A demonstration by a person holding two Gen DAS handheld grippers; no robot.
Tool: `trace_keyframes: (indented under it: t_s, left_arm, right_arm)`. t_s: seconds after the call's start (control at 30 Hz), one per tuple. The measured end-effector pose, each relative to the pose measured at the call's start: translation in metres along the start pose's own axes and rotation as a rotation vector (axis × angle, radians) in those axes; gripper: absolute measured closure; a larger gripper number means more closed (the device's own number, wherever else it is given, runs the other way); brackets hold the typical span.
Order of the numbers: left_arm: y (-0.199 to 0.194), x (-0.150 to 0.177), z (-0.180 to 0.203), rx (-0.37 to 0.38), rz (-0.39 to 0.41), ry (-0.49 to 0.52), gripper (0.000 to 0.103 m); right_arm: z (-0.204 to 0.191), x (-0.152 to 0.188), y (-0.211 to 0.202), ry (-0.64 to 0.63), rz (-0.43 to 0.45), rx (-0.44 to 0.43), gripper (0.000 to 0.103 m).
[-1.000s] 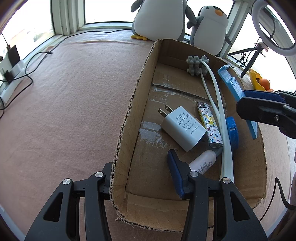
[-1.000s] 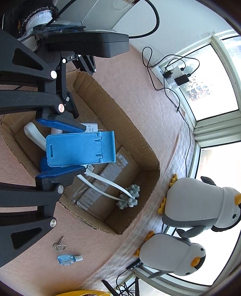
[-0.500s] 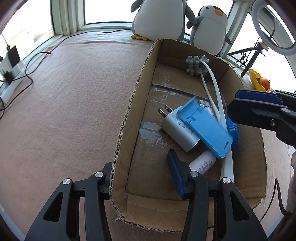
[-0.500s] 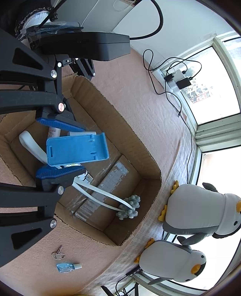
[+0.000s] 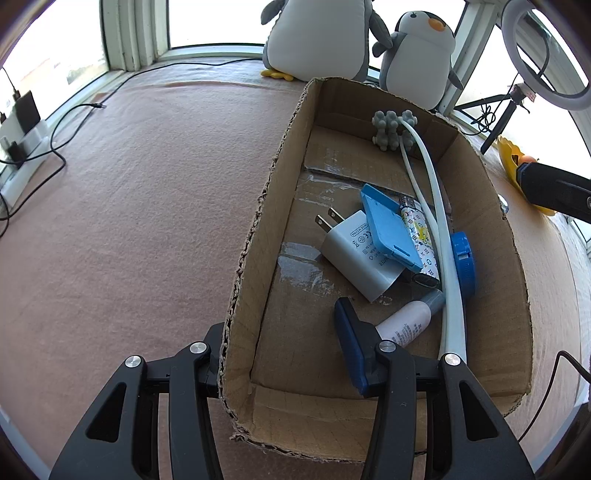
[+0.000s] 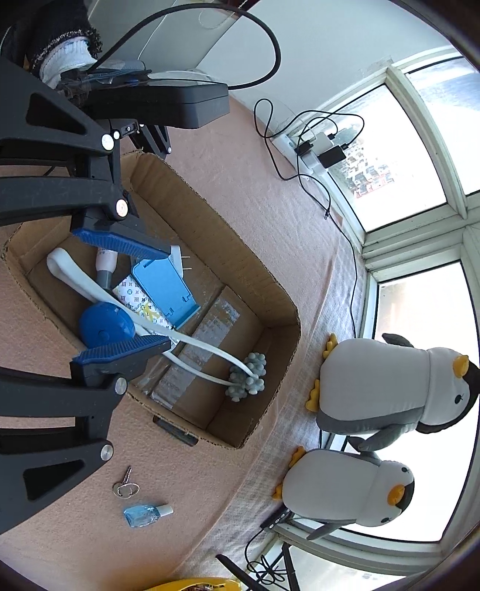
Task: Organize rigid objects
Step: 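Move the right gripper to the keys and close on them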
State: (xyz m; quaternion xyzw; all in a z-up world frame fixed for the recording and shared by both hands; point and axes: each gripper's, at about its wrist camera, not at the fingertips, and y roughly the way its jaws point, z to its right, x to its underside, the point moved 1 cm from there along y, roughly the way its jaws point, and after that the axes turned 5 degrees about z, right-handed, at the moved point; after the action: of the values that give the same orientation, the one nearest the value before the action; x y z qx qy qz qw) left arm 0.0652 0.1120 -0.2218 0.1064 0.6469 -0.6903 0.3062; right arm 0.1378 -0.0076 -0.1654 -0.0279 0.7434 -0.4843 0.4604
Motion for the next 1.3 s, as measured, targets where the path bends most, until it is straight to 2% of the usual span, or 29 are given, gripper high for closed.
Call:
trace_keyframes:
  t_s: [0.3, 0.43, 0.63, 0.9, 1.3]
  left_arm:
    - [0.000, 0.001, 0.000, -0.001, 0.001, 0.002, 0.055]
    - [0.000, 0.001, 0.000, -0.001, 0.000, 0.002, 0.055]
    - [0.000, 0.002, -0.001, -0.001, -0.001, 0.003, 0.055]
    - [0.001, 0.002, 0.000, 0.000, -0.004, -0.001, 0.055]
    - [0.002, 0.002, 0.000, 0.000, -0.005, -0.001, 0.055]
  right_arm:
    - [0.079, 0.017, -0.031, 0.113, 0.026, 0.108, 0.064]
    - [0.108, 0.027, -0.030, 0.122, -0.004, 0.161, 0.064]
    - [0.140, 0.039, -0.010, 0.134, -0.075, 0.184, 0.064]
    - [0.149, 0.039, 0.017, 0.086, -0.130, 0.195, 0.064]
    - [0.157, 0.037, 0.031, 0.096, -0.151, 0.179, 0.065]
